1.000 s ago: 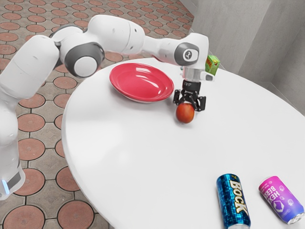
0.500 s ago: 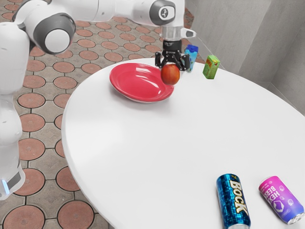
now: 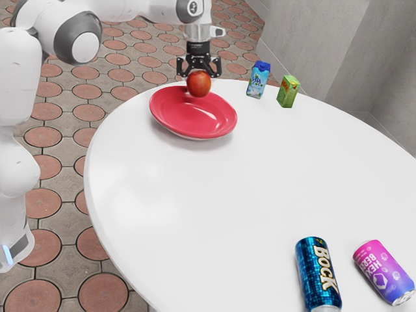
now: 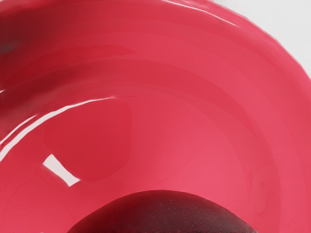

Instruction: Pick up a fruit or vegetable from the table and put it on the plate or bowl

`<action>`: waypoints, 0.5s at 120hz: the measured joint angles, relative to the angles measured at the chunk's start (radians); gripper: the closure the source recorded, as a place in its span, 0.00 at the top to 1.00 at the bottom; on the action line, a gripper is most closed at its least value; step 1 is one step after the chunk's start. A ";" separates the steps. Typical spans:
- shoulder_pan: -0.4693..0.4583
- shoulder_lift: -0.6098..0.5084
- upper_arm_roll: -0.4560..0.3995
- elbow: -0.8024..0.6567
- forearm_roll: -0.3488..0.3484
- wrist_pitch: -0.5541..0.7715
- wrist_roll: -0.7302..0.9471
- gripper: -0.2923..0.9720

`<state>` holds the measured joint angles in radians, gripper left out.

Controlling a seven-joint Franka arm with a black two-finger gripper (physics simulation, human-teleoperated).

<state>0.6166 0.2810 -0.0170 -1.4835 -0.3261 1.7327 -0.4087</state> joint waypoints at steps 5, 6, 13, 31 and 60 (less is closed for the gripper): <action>-0.004 -0.003 -0.002 0.000 0.004 0.000 -0.003 0.67; -0.004 -0.004 -0.003 0.000 0.004 0.000 -0.004 0.68; -0.006 -0.010 -0.004 0.000 0.006 0.000 -0.008 0.70; -0.010 -0.023 -0.005 0.000 0.007 0.000 -0.017 0.75; -0.543 -0.312 -0.013 0.065 0.109 -0.064 -0.434 0.77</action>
<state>0.0738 -0.0308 -0.0299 -1.4181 -0.2167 1.6685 -0.8428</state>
